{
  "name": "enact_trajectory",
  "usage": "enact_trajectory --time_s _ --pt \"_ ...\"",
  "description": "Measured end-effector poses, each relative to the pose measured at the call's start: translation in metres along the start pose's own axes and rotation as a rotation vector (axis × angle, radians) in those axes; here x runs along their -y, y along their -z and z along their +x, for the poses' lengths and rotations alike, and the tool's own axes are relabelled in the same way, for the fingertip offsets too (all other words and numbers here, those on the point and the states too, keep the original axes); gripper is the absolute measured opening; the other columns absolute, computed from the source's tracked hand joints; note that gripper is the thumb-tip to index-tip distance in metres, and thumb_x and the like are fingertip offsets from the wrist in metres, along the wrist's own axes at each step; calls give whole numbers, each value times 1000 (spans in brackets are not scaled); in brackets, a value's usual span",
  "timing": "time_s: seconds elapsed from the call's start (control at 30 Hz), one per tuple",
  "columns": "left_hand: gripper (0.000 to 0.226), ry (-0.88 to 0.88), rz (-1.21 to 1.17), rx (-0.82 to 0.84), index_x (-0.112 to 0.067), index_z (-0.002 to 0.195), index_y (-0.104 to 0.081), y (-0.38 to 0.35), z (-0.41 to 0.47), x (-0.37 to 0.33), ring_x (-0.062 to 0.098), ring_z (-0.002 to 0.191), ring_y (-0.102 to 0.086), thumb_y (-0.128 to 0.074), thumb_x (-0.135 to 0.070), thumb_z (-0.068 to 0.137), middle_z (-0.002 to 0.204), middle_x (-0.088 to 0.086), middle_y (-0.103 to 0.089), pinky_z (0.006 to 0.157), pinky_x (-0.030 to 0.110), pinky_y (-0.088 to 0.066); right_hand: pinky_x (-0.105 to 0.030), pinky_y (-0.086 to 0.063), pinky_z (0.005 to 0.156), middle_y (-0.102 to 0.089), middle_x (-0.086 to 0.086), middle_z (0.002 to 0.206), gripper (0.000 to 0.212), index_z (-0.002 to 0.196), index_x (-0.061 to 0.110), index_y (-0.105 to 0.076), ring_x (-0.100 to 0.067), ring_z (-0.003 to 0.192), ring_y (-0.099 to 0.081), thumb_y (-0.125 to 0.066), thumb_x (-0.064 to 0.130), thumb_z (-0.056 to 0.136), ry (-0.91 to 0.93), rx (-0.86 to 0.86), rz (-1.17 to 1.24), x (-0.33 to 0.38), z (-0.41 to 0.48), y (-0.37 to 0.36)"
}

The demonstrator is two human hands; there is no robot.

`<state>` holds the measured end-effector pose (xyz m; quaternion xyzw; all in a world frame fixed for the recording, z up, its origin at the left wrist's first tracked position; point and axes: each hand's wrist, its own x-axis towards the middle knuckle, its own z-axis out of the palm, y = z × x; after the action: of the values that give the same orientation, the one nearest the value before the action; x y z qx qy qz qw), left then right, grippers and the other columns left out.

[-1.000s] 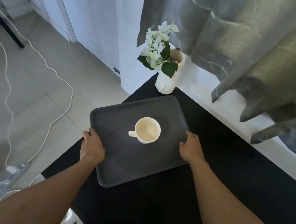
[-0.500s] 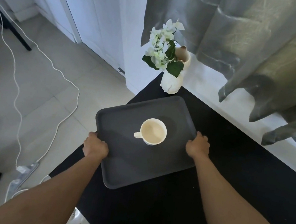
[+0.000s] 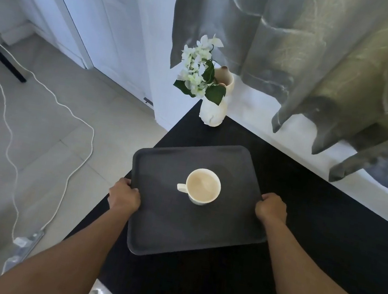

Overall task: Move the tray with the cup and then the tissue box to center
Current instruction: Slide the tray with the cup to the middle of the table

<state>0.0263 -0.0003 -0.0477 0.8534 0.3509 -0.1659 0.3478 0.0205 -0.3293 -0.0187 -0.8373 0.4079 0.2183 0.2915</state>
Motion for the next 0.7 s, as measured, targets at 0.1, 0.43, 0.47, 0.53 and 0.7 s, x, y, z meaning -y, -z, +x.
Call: enact_trajectory --time_s 0.1,0.43,0.47,0.53,0.7 --pt "35 -43 22 14 -4 126 -57 0 -3 -7 39 109 -61 -57 -10 92 122 20 -64 91 46 -51 -37 -42 75 -59 -13 115 23 115 11 -59 -26 96 -56 -55 12 92 -10 21 19 -13 -7 8" --pt "36 -227 104 61 -6 123 -62 -8 -17 -37 37 115 -60 -62 -12 88 122 19 -66 100 43 -46 -38 -49 75 -60 -7 91 9 86 14 -60 -20 79 -58 -54 16 92 -107 9 108 -74 -27 20" --pt "35 -239 108 65 -7 123 -62 -9 -19 -42 37 115 -60 -62 -13 88 122 19 -66 100 43 -46 -37 -48 73 -60 -7 90 10 86 14 -61 -20 77 -58 -54 16 92 -117 5 112 -80 -27 21" --pt "37 -285 131 78 -7 125 -62 -14 -25 -51 38 118 -58 -62 -13 89 123 19 -66 101 43 -45 -34 -44 67 -60 -8 88 12 87 12 -62 -18 72 -56 -52 15 92 -135 -8 129 -94 -32 25" --pt "35 -374 168 119 -6 125 -63 -24 -34 -72 39 119 -58 -61 -12 90 124 19 -65 103 43 -43 -29 -35 53 -60 -9 87 15 87 8 -63 -17 67 -52 -51 14 93 -180 -30 164 -120 -41 32"
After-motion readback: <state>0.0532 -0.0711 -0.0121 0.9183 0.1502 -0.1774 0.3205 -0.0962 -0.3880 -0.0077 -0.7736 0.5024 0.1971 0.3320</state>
